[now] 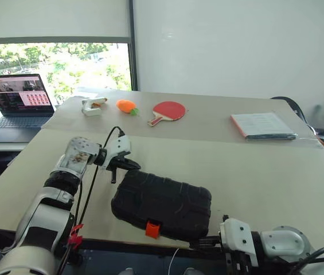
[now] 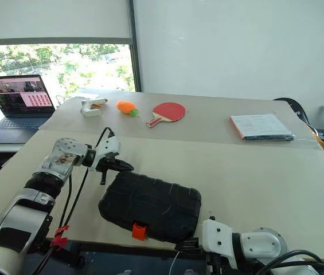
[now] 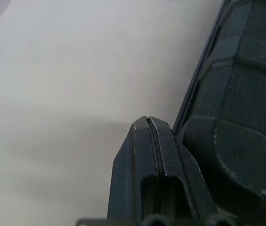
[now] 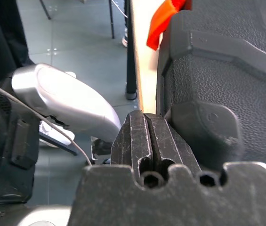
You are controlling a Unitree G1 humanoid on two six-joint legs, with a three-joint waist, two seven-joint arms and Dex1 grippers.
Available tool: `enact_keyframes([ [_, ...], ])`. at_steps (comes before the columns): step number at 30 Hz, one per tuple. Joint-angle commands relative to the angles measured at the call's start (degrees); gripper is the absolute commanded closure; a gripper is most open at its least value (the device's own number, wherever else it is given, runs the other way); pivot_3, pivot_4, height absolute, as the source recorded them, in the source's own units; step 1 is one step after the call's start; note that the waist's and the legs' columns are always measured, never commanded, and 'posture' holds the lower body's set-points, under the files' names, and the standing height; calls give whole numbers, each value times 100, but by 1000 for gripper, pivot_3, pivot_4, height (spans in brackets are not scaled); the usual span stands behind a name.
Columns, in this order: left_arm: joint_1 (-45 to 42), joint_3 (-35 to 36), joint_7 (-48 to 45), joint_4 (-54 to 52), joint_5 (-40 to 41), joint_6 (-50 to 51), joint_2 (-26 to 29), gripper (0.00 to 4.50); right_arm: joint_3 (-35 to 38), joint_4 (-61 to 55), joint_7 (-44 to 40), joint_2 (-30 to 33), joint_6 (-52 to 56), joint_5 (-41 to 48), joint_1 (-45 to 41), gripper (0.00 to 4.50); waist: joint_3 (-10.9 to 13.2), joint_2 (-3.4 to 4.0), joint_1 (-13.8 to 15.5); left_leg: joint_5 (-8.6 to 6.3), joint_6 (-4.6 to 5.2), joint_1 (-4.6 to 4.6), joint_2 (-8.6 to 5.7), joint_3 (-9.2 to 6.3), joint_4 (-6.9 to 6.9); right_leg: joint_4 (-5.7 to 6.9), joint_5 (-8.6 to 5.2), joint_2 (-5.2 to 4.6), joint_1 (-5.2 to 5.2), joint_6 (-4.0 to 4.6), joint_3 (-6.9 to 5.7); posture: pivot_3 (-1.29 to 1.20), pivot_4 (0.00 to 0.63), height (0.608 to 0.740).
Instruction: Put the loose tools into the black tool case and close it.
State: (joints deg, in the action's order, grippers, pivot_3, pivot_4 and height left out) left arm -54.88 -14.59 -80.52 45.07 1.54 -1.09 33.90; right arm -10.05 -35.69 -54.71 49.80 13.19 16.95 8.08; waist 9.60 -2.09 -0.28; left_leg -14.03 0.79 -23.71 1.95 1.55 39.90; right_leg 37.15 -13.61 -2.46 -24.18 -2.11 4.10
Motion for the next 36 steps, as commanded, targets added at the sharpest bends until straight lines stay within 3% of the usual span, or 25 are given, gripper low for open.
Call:
enact_keyframes([
  [1, 302, -129, -619, -695, 125, 150, 35, 4469, 639, 322, 327, -137, 9, 22, -299, 4500, 0, 1, -29, 0, 0, 0, 0, 0, 1, 0, 1, 0, 0, -1, 0, 0, 150, 736],
  [6, 1100, -149, -923, -1727, 211, 588, 428, 4469, 978, 977, 554, -265, -36, -171, -707, 4500, -2, 4, -62, 0, 0, 3, 0, 0, 0, 2, 1, -2, 1, -1, 3, 0, 150, 736],
  [11, 1468, 274, -372, -2051, 199, 873, 643, 4469, 995, 1065, 356, -201, -41, -166, -668, 4500, -2, 4, -43, 0, 0, -1, 2, -4, -7, 4, 0, 0, -6, 1, -1, 0, 150, 736],
  [17, 741, 884, 4, -1978, 760, 2472, 749, 4469, 1182, 556, -141, 32, 101, 258, -13, 4500, -1, 4, -17, 0, 1, -4, -2, -11, -1, 5, 1, -3, -3, -1, -6, 0, 150, 736],
  [21, 302, 1111, -142, -2528, 1491, 3565, 543, 4469, 1139, 400, -381, 164, 179, 395, 219, 4500, -2, 4, -14, 0, 0, -4, -2, -12, 3, 3, 1, -4, 2, -5, -6, 0, 150, 736],
  [26, 329, 508, -266, -3569, 1744, 3930, 139, 4469, 983, 425, -488, 114, 268, 422, 61, 4500, -2, 5, -46, 0, 0, -2, -1, -12, 0, 5, 1, -1, -1, -3, -5, 0, 150, 736],
  [36, 635, -1315, -306, -3642, 473, 2259, -251, 4469, 417, 426, -563, -34, 453, 338, -500, 4500, -3, 6, -51, 0, 0, 2, -3, -11, -2, 5, 2, 2, 0, 0, 2, 0, 150, 736],
])
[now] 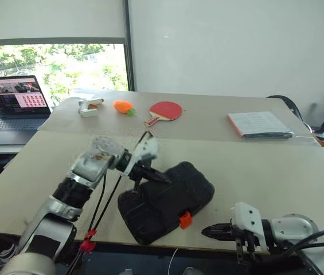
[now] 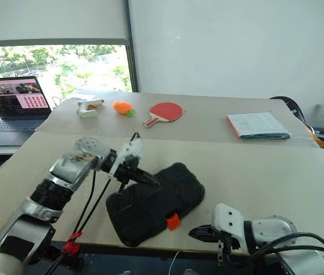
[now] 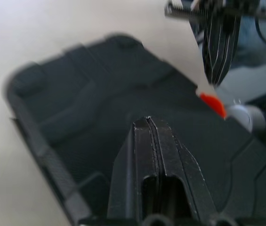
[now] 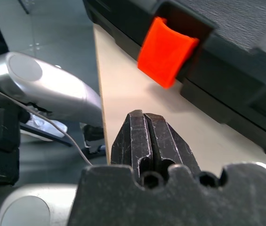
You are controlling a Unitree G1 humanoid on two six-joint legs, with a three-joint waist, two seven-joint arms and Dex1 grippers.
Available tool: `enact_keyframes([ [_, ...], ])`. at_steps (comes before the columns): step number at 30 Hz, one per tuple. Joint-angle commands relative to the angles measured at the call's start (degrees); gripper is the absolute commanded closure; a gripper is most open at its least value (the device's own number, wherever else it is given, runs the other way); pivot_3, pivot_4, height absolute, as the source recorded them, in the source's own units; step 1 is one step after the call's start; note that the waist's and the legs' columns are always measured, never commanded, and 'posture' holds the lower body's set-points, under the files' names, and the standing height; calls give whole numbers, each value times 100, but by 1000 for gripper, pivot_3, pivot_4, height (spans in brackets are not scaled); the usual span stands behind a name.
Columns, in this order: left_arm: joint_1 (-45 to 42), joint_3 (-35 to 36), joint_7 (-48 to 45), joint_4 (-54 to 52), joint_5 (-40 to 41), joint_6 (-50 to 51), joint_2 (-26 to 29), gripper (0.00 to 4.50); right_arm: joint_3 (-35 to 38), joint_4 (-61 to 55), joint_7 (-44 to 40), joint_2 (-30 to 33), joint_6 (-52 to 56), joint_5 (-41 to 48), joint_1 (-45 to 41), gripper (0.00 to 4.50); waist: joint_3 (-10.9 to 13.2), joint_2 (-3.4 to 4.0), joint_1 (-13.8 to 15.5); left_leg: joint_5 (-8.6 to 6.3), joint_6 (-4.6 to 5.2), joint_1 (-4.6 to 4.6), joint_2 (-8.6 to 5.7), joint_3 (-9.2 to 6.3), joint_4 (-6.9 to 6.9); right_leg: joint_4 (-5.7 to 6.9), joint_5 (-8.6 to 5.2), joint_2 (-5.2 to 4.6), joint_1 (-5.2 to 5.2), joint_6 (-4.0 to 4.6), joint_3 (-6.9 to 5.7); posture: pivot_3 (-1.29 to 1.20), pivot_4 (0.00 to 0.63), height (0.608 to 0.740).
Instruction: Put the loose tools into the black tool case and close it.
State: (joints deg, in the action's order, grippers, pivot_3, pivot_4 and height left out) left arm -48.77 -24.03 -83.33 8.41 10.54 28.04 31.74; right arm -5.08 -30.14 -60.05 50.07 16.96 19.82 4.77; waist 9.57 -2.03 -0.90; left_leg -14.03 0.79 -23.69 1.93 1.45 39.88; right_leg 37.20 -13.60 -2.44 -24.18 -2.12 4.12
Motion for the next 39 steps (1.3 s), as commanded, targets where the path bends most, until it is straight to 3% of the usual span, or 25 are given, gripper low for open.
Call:
enact_keyframes([
  [1, 36, -478, 10, 113, -568, -811, -48, 4469, -121, -126, -24, -74, 89, 46, -220, 4500, 0, 0, 17, 0, 0, 0, 0, 0, 1, -2, 0, -1, 2, 0, -1, 0, 150, 736],
  [5, 64, -646, 57, 412, -871, -1404, -119, 4469, -234, -99, 4, -120, 151, 33, -374, 4500, -8, 7, 36, 0, 0, 26, -3, 1, 2, -6, -1, -4, 30, -3, 0, 0, 150, 736],
  [12, 101, -598, 101, 604, -931, -1563, -269, 4469, -562, 100, 63, -340, 188, -138, -749, 4500, -10, 10, 35, -1, 1, 88, -1, 1, 0, -14, -21, -4, 97, -33, -2, 0, 150, 736],
  [27, 175, -516, 195, 547, -893, -1428, -287, 4469, -899, 800, 298, -819, -59, -816, -1348, 4500, -15, 13, 17, -1, 1, 90, -1, 0, 0, -12, -26, -3, 97, -43, -2, 0, 150, 736],
  [39, 206, -494, 250, 612, -918, -1453, -349, 4469, -812, 458, 22, -842, 218, -537, -1354, 4500, -16, 15, -4, -1, 1, 92, 1, 0, -2, -11, -26, -1, 96, -42, -1, 0, 150, 736],
])
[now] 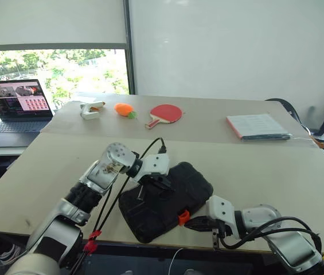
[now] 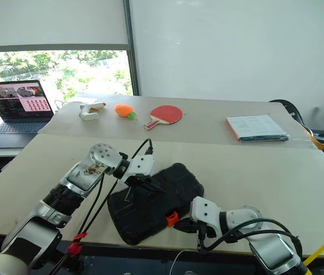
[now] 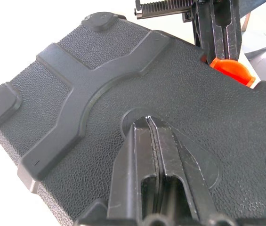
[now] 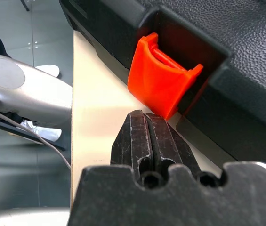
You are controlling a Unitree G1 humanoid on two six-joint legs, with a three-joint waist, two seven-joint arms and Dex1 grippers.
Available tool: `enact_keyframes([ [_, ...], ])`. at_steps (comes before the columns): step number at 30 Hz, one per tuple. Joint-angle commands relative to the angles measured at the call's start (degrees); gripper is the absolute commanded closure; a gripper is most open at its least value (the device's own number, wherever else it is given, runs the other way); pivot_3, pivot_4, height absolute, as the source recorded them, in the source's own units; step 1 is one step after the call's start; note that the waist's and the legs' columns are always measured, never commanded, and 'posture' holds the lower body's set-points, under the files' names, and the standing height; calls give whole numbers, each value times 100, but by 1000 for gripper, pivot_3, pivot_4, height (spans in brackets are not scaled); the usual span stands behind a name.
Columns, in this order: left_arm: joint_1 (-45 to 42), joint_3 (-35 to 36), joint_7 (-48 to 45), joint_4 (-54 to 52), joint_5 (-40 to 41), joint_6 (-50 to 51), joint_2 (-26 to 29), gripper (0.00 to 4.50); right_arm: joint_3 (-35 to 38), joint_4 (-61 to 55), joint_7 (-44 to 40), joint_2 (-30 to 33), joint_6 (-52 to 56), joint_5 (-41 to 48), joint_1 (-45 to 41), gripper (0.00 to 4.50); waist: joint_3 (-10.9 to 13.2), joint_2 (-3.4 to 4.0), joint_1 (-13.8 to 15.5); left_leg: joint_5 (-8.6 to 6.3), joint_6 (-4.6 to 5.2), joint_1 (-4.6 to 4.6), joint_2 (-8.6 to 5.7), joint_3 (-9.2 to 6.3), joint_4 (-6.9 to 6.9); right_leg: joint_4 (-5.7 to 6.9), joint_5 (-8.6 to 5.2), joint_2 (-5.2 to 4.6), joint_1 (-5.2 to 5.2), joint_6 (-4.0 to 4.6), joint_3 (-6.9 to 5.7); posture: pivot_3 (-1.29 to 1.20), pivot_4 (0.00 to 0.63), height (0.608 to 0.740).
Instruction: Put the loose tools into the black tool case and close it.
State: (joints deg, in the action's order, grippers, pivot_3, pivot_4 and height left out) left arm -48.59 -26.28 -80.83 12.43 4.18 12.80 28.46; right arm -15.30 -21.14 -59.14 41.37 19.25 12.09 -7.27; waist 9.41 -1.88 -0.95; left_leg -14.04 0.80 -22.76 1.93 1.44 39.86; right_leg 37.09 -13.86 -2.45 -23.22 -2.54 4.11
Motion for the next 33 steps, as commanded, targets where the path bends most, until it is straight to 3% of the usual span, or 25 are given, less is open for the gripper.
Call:
enact_keyframes([
  [1, 188, -266, 1, 216, -283, 69, -21, 4469, 217, -465, -81, 35, 29, 274, -148, 4500, 0, 0, 5, 0, 0, 0, 0, 0, 0, 0, 0, 0, 0, 0, 0, 0, 150, 736],
  [33, 300, -220, 76, 268, -260, 165, -70, 4469, 385, 117, 516, -698, -107, -93, -644, 4500, -1, 2, -22, 0, 0, 7, 2, 1, -5, 0, 0, 2, 0, 1, 2, 0, 150, 736],
])
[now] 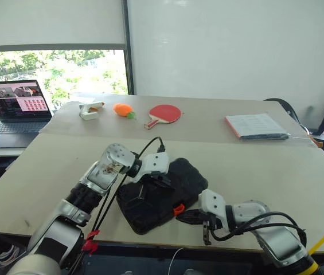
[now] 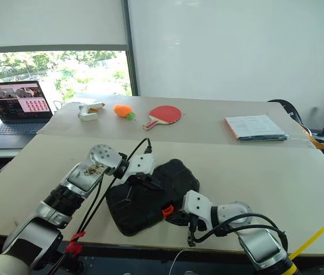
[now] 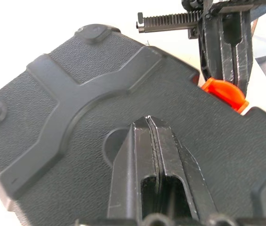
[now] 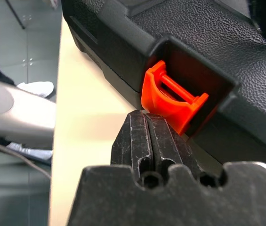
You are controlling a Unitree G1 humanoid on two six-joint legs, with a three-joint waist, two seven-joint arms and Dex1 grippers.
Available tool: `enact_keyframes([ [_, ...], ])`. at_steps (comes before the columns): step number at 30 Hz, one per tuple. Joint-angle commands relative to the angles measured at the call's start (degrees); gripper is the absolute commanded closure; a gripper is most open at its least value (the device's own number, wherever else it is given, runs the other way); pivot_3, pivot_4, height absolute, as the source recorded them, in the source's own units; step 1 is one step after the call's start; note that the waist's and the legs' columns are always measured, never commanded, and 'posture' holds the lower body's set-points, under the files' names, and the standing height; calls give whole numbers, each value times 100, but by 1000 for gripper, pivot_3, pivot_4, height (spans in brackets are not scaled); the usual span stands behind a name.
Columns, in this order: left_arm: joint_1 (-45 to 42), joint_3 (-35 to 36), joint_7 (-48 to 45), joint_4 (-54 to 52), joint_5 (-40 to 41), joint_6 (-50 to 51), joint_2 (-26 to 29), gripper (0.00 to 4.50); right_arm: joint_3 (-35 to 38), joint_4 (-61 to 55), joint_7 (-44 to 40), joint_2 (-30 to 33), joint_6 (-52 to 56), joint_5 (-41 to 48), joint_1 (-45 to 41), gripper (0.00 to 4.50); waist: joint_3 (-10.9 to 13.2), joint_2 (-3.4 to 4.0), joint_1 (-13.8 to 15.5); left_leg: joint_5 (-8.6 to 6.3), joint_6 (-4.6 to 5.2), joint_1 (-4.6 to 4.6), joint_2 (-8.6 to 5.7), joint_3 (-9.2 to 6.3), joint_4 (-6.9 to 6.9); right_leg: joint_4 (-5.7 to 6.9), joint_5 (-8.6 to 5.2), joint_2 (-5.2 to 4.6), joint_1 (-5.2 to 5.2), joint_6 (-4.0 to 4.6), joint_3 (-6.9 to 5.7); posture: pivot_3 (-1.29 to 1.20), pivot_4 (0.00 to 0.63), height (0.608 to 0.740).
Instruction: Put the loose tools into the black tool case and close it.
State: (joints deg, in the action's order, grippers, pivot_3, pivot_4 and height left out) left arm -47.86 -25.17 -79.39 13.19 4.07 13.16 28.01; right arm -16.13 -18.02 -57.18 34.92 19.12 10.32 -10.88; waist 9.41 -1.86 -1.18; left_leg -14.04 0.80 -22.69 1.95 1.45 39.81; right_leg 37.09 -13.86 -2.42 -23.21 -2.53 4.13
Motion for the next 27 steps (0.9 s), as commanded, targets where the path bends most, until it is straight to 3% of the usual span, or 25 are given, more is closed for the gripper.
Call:
enact_keyframes([
  [1, 215, -292, -54, 246, -250, 91, -15, 4469, 499, -247, 287, -16, -65, 132, -242, 4500, 0, 0, 1, 0, 0, 0, 0, 0, 0, 0, 0, 0, 0, 0, 0, 0, 150, 736],
  [6, 60, 452, 266, 508, 205, 464, -76, 4469, 1126, -737, 70, 345, 454, 801, 135, 4500, 0, 0, 11, 0, 0, -2, 0, 0, -1, 0, 0, -1, -2, 0, 0, 0, 150, 736],
  [7, -22, 701, 493, 642, 298, 559, -126, 4500, 1329, -831, 37, 444, 572, 967, 226, 3925, 0, 0, 10, 0, 0, -3, 0, 0, -1, 0, 0, -1, -2, 0, 0, 0, 150, 736],
  [10, -273, 1319, 1032, 1096, 466, 765, -80, 4500, 2037, -1133, -70, 808, 958, 1495, 491, 3169, 3, -2, 24, 0, 0, -13, 0, -7, -2, -2, -1, -1, -10, -1, -4, 0, 150, 736],
  [11, -343, 1505, 1141, 1200, 538, 862, -30, 3973, 2291, -1201, -117, 945, 1075, 1663, 592, 2766, 4, -3, 26, 0, 0, -24, 0, -8, -4, -2, -1, -1, -20, 0, -4, 0, 150, 736],
  [14, -296, 1882, 840, 963, 868, 1304, 411, 3147, 3055, -1337, -370, 1373, 1410, 2211, 952, 1811, 4, -2, 16, 0, 0, -81, -4, -10, -5, 2, 18, -3, -81, 30, -1, 0, 150, 736],
  [19, 401, 2529, -65, -413, 1673, 2227, 1856, 1533, 4333, -1179, -1085, 2129, 1926, 3027, 1504, 50, 13, 3, -7, -12, 17, -114, 1, -9, -15, -3, 21, -4, -115, 42, -2, 0, 150, 736],
  [23, 1446, 3511, -799, -1078, 2356, 3065, 3430, 170, 4977, -509, -1643, 2704, 1969, 3117, 1550, 0, 18, 4, -6, -16, 20, -108, 1, -6, -17, -11, 16, -11, -108, 40, -4, 0, 150, 736],
  [27, 2521, 4380, -869, -1627, 2675, 3316, 4061, 28, 4986, 69, -1772, 2950, 1880, 3101, 1198, 0, 26, 3, 7, -15, 18, -96, 6, 6, -14, -10, 13, -15, -102, 37, -5, 0, 150, 736],
])
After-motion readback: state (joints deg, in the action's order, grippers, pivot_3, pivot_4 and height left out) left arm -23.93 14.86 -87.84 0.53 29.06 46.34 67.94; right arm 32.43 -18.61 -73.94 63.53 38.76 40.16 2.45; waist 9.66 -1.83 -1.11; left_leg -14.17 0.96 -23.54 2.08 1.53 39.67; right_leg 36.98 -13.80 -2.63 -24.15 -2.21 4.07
